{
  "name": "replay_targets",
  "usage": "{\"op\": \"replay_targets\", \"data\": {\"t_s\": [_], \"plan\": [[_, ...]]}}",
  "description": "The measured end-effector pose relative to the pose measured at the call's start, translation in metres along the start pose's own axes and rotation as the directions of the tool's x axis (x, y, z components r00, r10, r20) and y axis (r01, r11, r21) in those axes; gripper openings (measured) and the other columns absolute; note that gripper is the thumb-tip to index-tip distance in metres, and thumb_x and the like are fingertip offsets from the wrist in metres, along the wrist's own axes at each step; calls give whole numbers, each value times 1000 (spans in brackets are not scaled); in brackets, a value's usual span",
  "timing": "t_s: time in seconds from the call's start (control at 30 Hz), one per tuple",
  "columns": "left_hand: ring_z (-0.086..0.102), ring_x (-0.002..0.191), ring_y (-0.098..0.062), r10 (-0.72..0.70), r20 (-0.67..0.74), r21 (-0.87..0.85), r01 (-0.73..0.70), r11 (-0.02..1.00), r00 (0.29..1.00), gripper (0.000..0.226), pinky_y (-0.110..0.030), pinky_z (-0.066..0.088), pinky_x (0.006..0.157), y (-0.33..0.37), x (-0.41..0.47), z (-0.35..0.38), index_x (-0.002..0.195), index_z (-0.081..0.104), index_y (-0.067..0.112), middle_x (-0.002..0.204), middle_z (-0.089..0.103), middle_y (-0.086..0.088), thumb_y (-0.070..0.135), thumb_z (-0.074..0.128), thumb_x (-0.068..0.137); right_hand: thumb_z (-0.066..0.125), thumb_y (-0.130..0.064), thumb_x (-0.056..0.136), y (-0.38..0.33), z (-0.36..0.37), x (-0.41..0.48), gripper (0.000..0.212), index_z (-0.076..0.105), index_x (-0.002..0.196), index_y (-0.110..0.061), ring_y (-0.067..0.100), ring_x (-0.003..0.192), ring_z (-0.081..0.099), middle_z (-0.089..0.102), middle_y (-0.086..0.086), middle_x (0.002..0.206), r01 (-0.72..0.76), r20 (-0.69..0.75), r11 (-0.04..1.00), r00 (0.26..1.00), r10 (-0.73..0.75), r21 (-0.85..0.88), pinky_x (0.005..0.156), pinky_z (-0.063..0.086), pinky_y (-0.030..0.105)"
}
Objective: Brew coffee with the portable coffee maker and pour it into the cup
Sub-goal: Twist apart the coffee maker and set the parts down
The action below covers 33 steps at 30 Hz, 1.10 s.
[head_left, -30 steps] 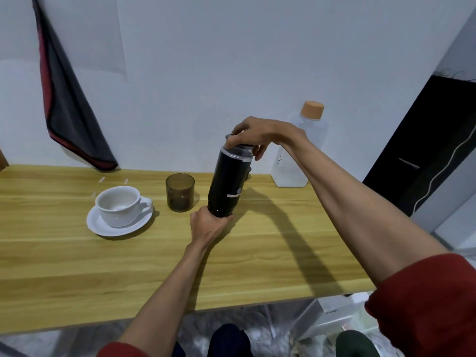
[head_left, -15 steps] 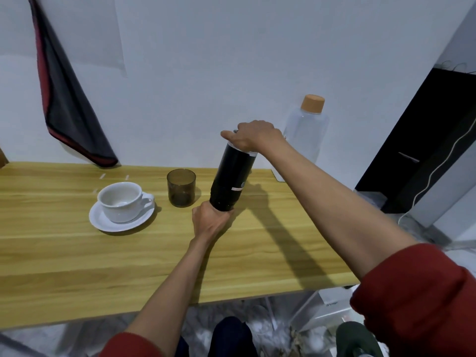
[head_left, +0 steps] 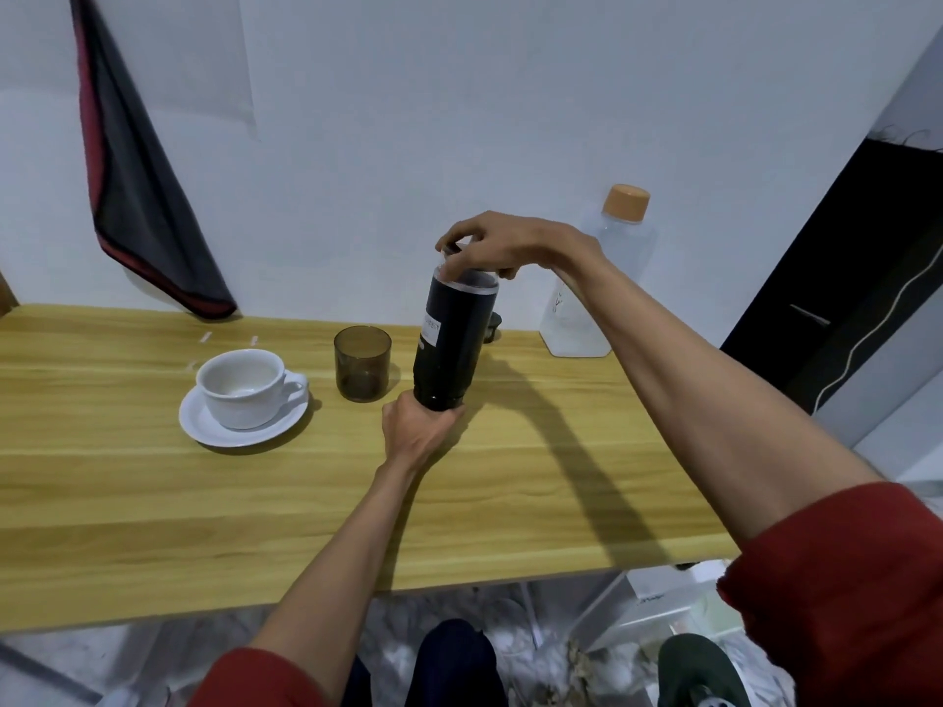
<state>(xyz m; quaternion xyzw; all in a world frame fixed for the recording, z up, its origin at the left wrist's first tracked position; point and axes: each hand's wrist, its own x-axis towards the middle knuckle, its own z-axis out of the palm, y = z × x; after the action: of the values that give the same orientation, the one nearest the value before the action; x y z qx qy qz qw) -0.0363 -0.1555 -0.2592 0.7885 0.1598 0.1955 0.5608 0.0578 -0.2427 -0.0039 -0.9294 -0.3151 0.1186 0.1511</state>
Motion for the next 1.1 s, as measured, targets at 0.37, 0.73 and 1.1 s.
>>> {"op": "replay_targets", "data": {"t_s": [0.37, 0.73, 1.1], "plan": [[66, 82, -23, 23, 15, 49, -24, 999, 1000, 28, -28, 53, 71, 0, 1, 1, 66, 52, 31, 67, 62, 7, 46, 75, 63, 37, -74, 88, 3, 24, 6, 58, 53, 125, -32, 26, 108, 53, 55, 0, 130, -146, -130, 965, 984, 119, -217, 95, 48, 49], [63, 89, -27, 31, 71, 66, -36, 997, 997, 36, -47, 54, 86, 0, -1, -2, 70, 58, 27, 69, 65, 4, 61, 64, 60, 76, -39, 82, 2, 4, 1, 58, 56, 136, -28, 18, 115, 54, 55, -8, 130, 78, -25, 992, 997, -76, 94, 70, 48, 27], [60, 69, -9, 96, 42, 87, -100, 991, 994, 29, -46, 52, 88, 0, -1, 0, 61, 52, 28, 58, 59, 11, 52, 67, 66, 38, -86, 80, -2, 26, 1, 76, 52, 126, -26, 24, 99, 52, 50, -4, 111, -84, -159, 959, 986, 42, -269, 72, 41, 35]]}}
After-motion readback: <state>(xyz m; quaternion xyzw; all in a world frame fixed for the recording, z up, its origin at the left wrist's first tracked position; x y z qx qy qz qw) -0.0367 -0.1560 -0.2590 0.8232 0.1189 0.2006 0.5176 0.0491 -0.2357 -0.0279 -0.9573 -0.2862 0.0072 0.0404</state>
